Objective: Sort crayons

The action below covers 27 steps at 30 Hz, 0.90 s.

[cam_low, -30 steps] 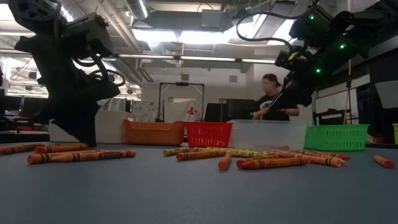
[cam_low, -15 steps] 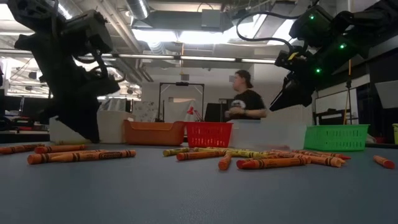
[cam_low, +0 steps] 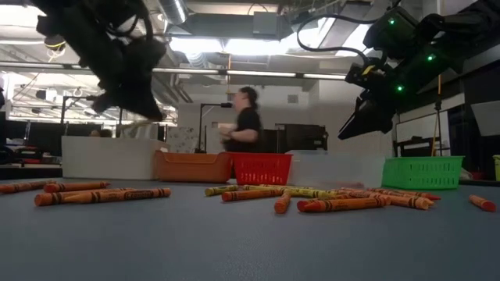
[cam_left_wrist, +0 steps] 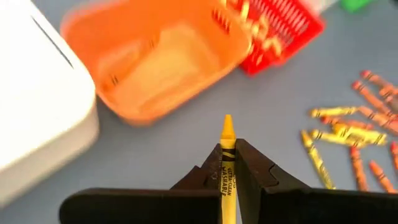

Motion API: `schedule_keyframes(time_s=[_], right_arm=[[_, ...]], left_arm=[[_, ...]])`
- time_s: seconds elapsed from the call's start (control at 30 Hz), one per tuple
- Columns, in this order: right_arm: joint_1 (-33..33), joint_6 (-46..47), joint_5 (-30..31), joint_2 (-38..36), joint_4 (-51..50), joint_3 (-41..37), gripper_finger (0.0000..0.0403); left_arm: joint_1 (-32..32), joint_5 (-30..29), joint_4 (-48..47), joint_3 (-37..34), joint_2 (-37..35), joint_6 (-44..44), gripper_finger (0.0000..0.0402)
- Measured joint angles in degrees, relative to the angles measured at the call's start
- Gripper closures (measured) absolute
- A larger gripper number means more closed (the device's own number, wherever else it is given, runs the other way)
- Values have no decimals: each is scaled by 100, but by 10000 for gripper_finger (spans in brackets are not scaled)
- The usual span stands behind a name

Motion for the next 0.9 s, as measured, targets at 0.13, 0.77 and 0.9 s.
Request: schedule_keyframes(time_s=[0.13, 0.77, 0.9], right_arm=[[-2, 1, -128, 0, 0, 0, 260], [-2, 2, -262, 0, 0, 0, 260], [-2, 1, -262, 0, 0, 0, 260]], left_arm=[[349, -143, -10, 54, -354, 509, 394], [1861, -267, -173, 58, -846, 2524, 394], [2031, -452, -423, 58, -845, 3030, 394]])
